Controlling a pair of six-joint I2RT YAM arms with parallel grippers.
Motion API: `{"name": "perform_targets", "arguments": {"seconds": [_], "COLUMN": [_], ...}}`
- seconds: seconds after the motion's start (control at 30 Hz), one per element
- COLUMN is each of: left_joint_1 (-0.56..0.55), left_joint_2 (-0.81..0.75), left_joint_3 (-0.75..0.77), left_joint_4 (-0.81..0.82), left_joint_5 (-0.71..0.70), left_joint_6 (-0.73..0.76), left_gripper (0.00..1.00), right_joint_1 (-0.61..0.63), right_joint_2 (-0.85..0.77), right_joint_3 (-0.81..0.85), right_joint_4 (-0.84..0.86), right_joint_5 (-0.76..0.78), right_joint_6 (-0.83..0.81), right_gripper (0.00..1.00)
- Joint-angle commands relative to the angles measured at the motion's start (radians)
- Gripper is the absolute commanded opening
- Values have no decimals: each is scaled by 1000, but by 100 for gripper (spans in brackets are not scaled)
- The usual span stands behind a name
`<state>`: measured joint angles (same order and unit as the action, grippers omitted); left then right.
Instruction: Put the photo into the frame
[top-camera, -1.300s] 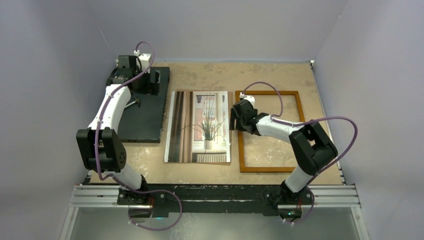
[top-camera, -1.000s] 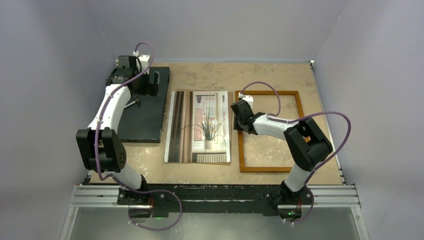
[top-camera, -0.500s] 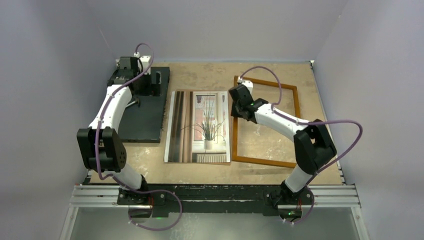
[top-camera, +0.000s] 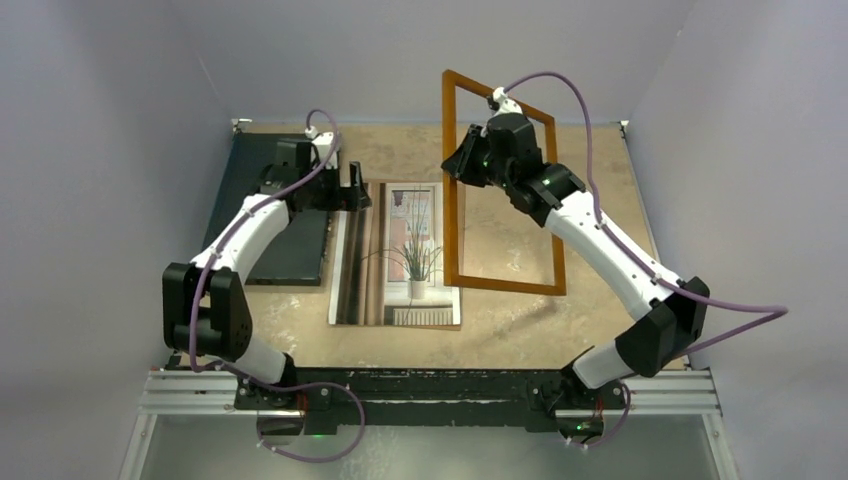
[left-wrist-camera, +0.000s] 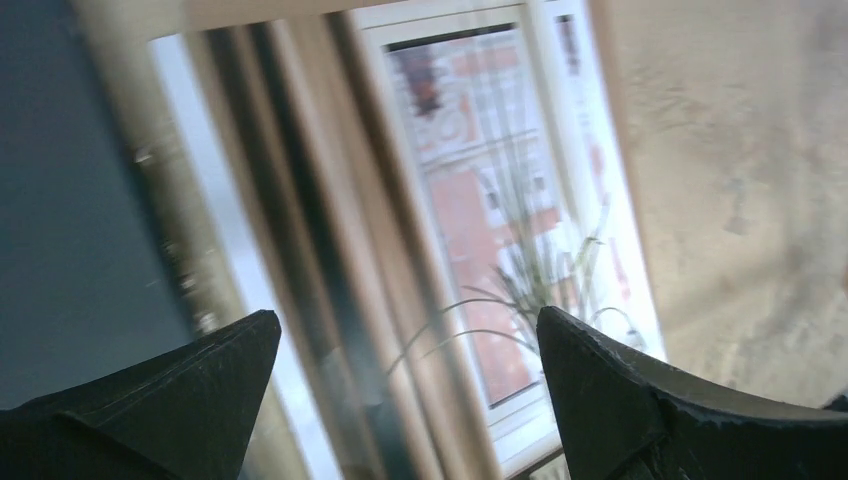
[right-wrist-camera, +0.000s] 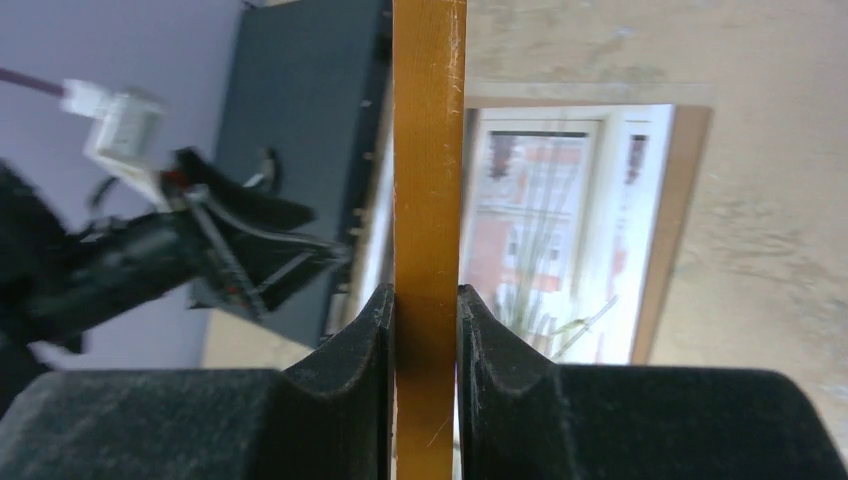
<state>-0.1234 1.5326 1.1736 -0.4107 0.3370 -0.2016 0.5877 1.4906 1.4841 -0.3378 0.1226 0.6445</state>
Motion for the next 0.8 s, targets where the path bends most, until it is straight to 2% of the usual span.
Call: {"name": "perform_targets", "arguments": {"seconds": [0.0, 0.17, 0.4, 0.53, 0.77], "left_joint_1": [-43, -123, -244, -263, -283], "left_joint_2": [4, 49, 119, 147, 198], "left_joint_3": [-5, -35, -39, -51, -20], "left_joint_4": [149, 312, 467, 578, 640], "left_joint_5": [131, 196, 269, 315, 323], "left_joint_6": [-139, -250, -374, -449, -482], "left_gripper": [100, 100, 100, 100, 100], "right_joint_1": [-13, -61, -126, -127, -126], "right_joint_2": [-60, -114, -195, -183, -138], "right_joint_3": [129, 125, -29, -54, -97], "right_joint_4": [22, 118, 489, 647, 860], "right_joint_5": [-167, -371, -602, -634, -651], "right_joint_6": [52, 200, 506, 633, 785], "right_gripper": [0, 0, 0, 0, 0]}}
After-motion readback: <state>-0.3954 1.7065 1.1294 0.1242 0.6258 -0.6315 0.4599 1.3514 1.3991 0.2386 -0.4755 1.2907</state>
